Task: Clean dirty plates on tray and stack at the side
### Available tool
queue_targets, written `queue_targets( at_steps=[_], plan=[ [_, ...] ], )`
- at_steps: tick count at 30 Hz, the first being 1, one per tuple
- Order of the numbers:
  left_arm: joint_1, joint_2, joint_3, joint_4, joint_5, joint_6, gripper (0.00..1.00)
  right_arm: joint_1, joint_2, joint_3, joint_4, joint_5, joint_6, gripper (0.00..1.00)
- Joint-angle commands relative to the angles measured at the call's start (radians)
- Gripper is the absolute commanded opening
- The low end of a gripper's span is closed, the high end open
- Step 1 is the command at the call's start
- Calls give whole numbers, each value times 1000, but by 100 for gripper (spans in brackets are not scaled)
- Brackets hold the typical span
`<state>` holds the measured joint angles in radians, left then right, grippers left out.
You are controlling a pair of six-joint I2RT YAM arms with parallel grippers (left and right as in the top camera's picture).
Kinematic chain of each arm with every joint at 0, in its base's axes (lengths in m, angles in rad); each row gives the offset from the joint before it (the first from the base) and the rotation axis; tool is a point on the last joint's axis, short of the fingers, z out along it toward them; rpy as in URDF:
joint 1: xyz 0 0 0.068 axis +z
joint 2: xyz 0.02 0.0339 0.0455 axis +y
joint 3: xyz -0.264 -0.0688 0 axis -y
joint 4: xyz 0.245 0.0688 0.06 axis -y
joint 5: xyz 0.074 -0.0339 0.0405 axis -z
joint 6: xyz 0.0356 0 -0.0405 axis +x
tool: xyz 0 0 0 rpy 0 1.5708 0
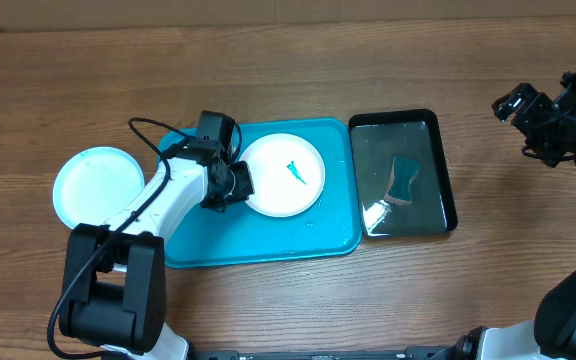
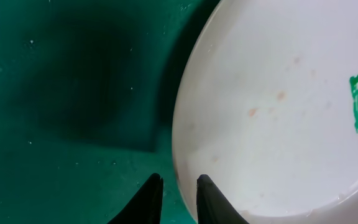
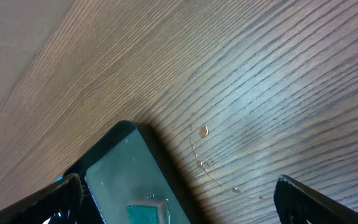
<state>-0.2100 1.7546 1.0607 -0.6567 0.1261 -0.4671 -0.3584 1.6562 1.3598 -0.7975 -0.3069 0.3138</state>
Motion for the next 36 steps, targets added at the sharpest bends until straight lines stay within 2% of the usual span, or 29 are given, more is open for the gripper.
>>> queue_targets(
  at_steps=[1, 4, 10, 14, 15, 16, 20, 28, 29, 36],
  plan=[
    [-10, 11, -10, 5, -11, 10, 21, 3, -5, 14, 23, -1, 0, 100],
    [-12, 11, -10, 5, -11, 10, 20, 3, -5, 14, 92, -2, 0, 100],
    [-30, 26, -12, 23, -27, -7, 19, 3, -5, 14, 122, -5, 1, 100],
    [-34, 54, -12, 38, -29, -13, 17, 3, -5, 14, 93, -105, -41, 100],
    [-34, 61, -12, 39, -28, -19, 16, 5, -5, 14, 80, -137, -58, 88],
    [-34, 67, -12, 38, -28, -29, 16, 11, -5, 14, 68, -161, -58, 82],
    [-34, 72, -12, 41, -25, -31, 15, 67, -5, 14, 8, -164, -114, 80],
    [-33, 72, -12, 33, -26, -29, 15, 277, -5, -23, -164, 114, -105, 79],
    [-33, 72, -12, 33, -26, -30, 15, 305, -5, -39, -172, 143, -102, 76],
    [-33, 72, -12, 34, -26, -30, 13, 415, -5, -175, -100, 176, -66, 65]
  ],
)
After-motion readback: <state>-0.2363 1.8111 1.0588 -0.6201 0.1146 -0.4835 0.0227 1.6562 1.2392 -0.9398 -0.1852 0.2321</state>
